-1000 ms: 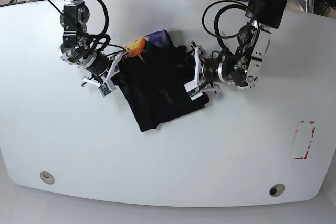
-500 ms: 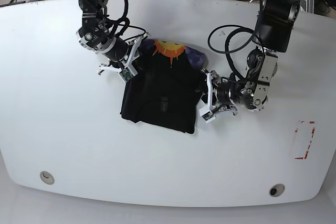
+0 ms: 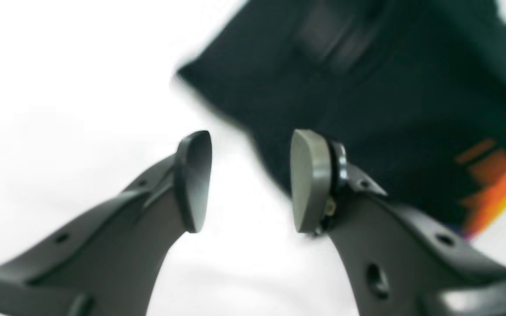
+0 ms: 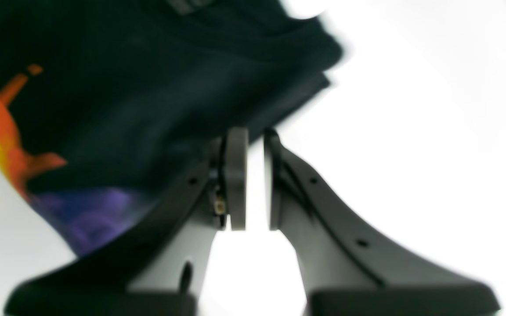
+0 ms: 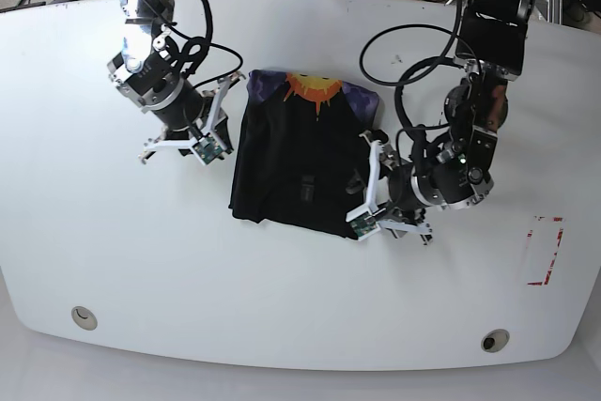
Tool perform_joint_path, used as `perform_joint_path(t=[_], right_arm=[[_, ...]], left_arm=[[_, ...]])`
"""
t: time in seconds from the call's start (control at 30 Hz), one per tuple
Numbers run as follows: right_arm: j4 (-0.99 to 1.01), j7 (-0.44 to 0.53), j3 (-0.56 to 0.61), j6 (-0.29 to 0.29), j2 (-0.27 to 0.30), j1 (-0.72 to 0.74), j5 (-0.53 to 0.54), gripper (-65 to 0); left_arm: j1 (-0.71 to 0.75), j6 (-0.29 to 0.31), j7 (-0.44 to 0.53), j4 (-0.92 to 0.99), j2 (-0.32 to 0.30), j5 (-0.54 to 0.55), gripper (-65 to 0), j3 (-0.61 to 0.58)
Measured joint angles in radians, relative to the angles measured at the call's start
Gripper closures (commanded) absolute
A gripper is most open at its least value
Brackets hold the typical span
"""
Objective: Layout the t-shirt on the table in an organized manner, then fold the t-shirt properly
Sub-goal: 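Release the right gripper and drag the bundle with the left gripper off the table edge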
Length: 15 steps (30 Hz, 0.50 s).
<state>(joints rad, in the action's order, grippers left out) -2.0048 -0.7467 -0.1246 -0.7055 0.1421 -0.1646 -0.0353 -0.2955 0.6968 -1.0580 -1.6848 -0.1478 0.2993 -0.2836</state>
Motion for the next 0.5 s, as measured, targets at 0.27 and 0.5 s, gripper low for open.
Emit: perform_joint_path(t=[0.27, 0.5], right_arm=[[-0.003, -0.019, -0.108, 0.000, 0.066, 0.017, 0.002, -6.3], [-0.003, -0.016, -0.187, 0.003, 0.071, 0.047, -0.011, -6.3]], left_arm=[[0.076, -0.154, 0.196, 0.056, 0.222, -0.141, -27.4, -0.005], [0.159, -0.341, 0.513, 0.201, 0.298, -0.290, -27.5, -0.102]])
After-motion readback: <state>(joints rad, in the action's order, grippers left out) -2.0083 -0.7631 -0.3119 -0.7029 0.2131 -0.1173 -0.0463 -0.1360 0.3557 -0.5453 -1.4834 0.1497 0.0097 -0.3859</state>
